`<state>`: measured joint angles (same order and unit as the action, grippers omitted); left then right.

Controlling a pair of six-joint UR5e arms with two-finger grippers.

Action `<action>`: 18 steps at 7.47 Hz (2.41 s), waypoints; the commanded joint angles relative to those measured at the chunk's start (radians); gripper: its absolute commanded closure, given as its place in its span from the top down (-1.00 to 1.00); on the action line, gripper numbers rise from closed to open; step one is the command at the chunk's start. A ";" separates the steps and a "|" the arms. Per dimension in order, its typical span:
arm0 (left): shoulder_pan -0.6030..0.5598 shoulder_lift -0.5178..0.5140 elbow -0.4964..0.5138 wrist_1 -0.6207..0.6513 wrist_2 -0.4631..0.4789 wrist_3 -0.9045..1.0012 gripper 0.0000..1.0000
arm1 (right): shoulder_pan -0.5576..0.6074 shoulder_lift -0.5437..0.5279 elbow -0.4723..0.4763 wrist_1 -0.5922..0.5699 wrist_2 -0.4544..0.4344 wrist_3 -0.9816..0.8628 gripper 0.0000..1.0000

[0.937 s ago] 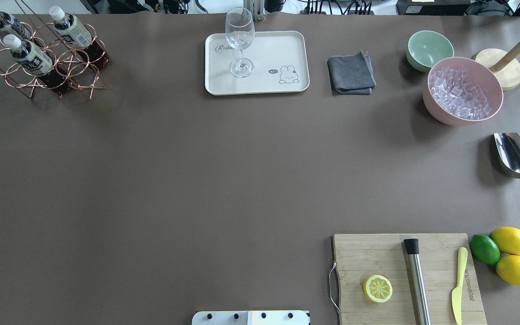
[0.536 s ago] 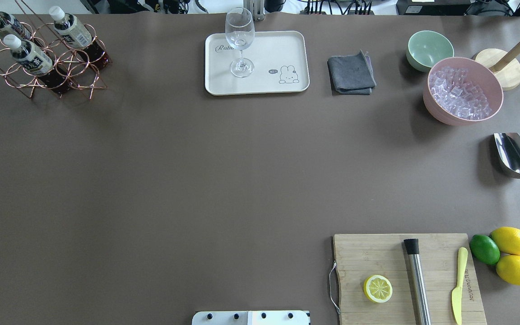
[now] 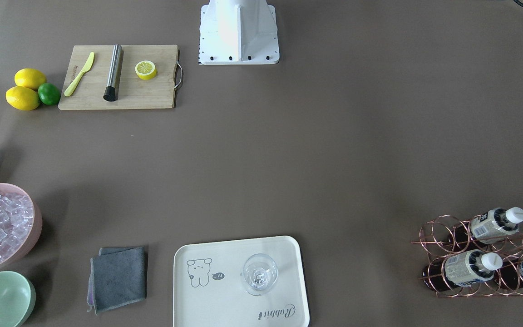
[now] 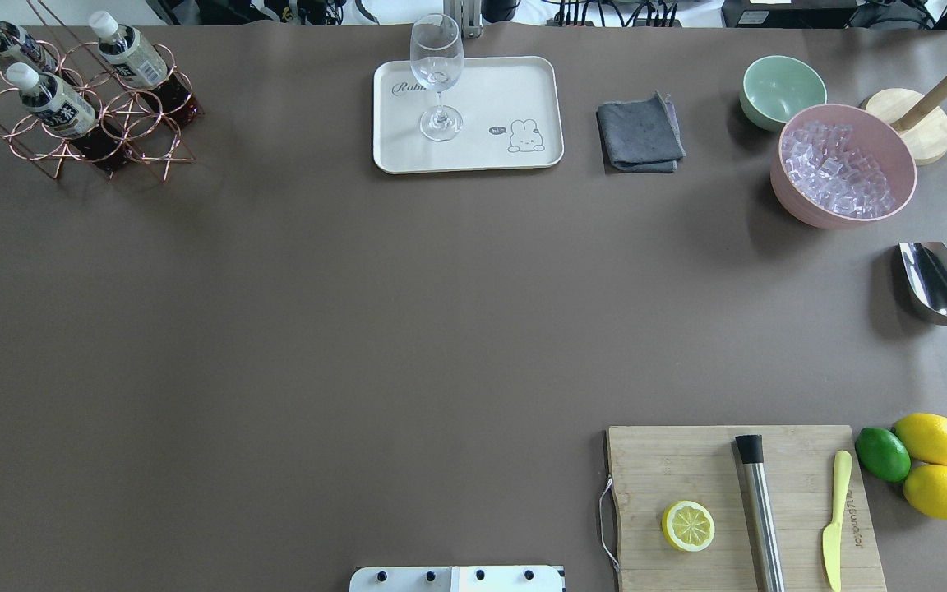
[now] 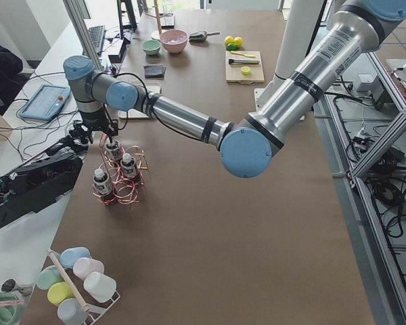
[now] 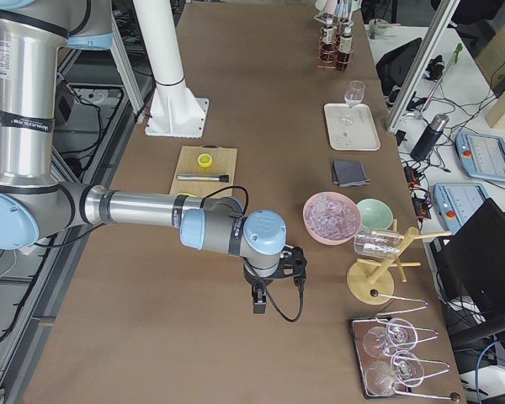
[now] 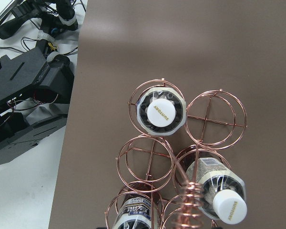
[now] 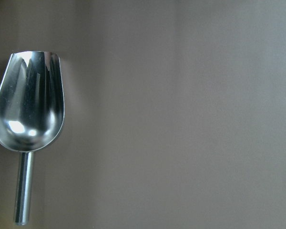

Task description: Take tea from basket to plate

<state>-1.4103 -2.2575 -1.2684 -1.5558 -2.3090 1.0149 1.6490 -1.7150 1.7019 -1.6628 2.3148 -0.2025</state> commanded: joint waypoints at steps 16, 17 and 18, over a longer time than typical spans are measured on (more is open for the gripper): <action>0.155 0.043 -0.715 0.379 0.009 -0.463 -1.00 | -0.003 0.051 -0.028 0.003 0.008 0.011 0.99; 0.204 0.027 -0.741 0.381 0.043 -0.519 -1.00 | -0.015 0.063 -0.022 0.002 0.017 0.014 0.99; 0.256 0.004 -0.765 0.379 0.046 -0.567 -1.00 | -0.037 0.064 0.010 0.002 0.029 0.071 0.99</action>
<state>-1.2416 -2.2192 -1.9943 -1.1746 -2.2859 0.5494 1.6389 -1.6600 1.6771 -1.6607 2.3274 -0.1880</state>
